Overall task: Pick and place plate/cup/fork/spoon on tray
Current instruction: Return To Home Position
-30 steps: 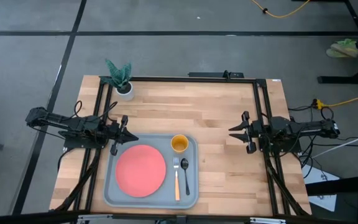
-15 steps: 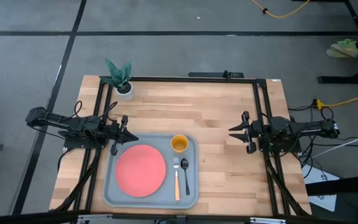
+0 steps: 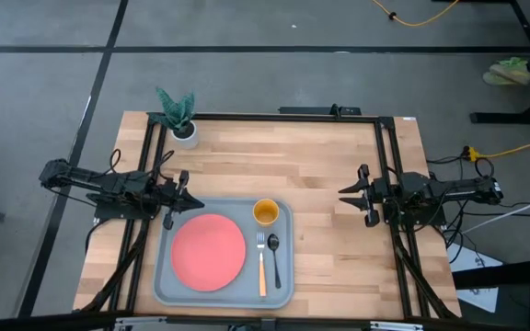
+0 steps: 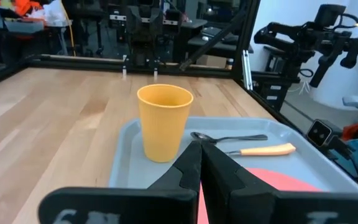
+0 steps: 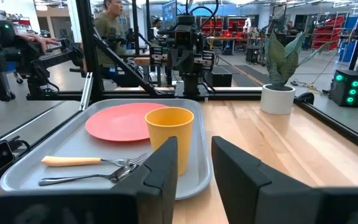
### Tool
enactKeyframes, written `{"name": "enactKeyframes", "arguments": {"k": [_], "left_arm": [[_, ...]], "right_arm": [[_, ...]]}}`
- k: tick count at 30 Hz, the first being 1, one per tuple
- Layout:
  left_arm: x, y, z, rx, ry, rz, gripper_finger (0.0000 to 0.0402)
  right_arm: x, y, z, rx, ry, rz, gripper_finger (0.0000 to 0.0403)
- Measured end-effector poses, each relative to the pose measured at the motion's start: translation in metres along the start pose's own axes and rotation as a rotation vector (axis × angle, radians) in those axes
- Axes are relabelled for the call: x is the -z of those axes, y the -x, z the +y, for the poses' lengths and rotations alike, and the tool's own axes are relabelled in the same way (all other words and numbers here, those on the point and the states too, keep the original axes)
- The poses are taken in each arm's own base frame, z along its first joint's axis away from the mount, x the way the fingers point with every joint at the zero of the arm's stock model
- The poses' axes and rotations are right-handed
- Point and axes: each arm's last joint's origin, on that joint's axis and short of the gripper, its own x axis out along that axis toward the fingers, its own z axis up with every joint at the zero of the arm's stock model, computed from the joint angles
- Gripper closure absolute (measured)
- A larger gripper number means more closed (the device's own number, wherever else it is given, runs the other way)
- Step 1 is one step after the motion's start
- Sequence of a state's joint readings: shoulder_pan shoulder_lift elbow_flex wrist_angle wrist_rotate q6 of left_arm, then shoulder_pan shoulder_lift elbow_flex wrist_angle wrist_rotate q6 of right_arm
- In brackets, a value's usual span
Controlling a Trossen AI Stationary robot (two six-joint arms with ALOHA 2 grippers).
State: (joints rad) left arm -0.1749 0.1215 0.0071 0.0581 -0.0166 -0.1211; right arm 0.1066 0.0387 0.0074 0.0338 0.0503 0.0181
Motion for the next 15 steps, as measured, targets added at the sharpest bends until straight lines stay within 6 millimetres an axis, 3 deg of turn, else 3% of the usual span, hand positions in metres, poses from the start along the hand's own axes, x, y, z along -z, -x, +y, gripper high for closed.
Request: {"name": "enactKeyframes", "arguments": {"k": [15], "left_arm": [[-0.0063,0.0078,0.0067,-0.064,0.002,-0.088,0.0401]], "right_arm": [[0.0,0.0,0.0,0.0,0.0,0.0,0.0299]]}}
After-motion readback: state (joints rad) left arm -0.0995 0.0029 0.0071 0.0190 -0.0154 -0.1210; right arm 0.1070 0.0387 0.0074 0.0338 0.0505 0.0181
